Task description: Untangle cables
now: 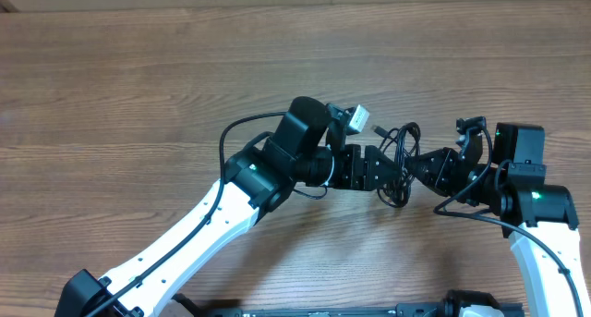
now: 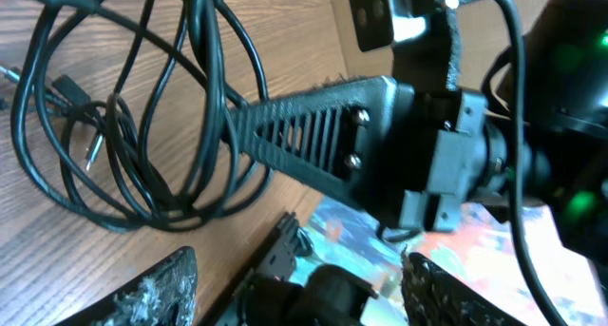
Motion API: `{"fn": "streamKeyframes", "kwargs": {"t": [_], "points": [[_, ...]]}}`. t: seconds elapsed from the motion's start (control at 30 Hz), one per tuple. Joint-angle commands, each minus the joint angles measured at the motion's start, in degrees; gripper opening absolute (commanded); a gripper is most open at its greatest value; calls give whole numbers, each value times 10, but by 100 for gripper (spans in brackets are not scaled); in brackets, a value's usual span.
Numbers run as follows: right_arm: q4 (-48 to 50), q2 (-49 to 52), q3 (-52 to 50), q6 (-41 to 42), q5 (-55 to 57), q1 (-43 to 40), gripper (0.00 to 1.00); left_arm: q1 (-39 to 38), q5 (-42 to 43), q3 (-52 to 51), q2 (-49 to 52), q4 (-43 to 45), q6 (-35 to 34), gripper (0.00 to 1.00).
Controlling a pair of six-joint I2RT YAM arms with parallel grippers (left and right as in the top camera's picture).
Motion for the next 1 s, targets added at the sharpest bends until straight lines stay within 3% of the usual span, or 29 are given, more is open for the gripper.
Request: {"fn": "streamKeyframes", "kwargs": {"t": [0.0,0.13,0.47,0.5,0.53,0.63,0.73,0.97], "points": [[2,-8,3,-34,-39,-1,4,-4,-52,7,-7,2,-5,64],[2,-8,3,-39,-56,-1,4,-7,-69,7,-3,-1,-6,59],[48,-8,3,-49,-223,-1,4,-20,-97,7,-2,-34,-6,54],[48,-8,3,-49,-228,-1,4,-20,-97,7,-2,-34,-6,49],[47,-8,3,-49,-230,-1,4,-20,-101,7,-2,-34,-6,34],[47,-8,3,-49,-254,-1,4,-20,-115,7,-2,-34,-9,24],[47,-8,3,-49,-269,-1,4,-20,-122,7,-2,-34,-10,18],[47,-8,3,-49,-290,-1,4,-20,-148,7,-2,-34,-8,17]]}}
